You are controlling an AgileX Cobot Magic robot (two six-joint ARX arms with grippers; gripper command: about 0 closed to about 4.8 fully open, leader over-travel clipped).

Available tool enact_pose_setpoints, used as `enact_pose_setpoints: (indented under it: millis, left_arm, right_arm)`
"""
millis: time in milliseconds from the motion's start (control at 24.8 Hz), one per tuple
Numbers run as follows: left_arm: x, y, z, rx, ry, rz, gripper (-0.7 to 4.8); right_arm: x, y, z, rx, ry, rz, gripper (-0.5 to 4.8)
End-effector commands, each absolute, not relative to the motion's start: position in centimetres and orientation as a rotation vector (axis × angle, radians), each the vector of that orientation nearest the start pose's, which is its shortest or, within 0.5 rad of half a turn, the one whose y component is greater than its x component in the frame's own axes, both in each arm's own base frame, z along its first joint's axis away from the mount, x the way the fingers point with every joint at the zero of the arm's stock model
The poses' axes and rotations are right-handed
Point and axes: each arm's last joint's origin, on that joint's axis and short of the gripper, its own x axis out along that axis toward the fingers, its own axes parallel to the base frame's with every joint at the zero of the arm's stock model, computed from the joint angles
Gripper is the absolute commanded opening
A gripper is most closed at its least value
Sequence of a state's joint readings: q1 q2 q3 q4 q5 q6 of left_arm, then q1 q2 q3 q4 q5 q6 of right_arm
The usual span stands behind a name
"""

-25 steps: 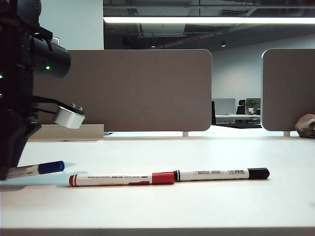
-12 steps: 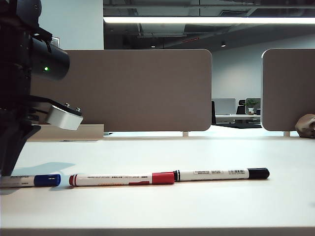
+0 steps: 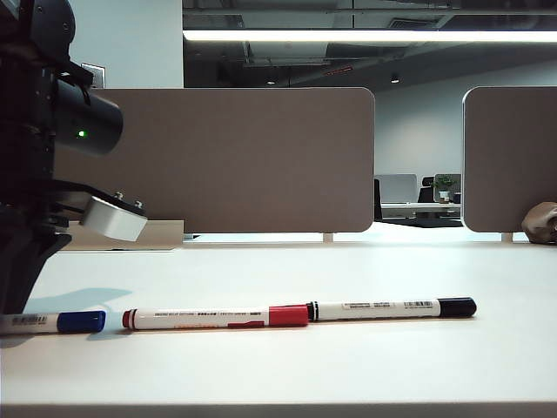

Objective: Pick up the markers one by one and line them up horizontally in a straight line on the table.

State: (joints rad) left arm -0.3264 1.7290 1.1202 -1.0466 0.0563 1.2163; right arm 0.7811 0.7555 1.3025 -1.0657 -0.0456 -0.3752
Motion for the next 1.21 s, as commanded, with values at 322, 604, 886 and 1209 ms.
enact_pose_setpoints:
  millis: [322,604,886,1209]
  left_arm:
    - [27.3,-9.9,17.6,1.120,1.242,-1.284,0.78]
    - [27.3,-10.3,17.6,1.114,1.223,-1.302,0.78]
    - [27.1,-11.0,17.6,1.134,1.206,-1.303,0.78]
    - [27.4,-10.9,17.6,1.151,1.226,-1.230,0.76]
  right_arm:
    - [6.1,6.3,41.7,-0.531,0.325,0.895,-0.07]
    - [6.1,6.3,41.7,-0.530,0.322,0.894,-0.07]
    - [6.1,6.3,41.7,-0.529,0.322,0.895,-0.07]
    - [6.1,6.3,41.8,-0.529,0.322,0.895,-0.07]
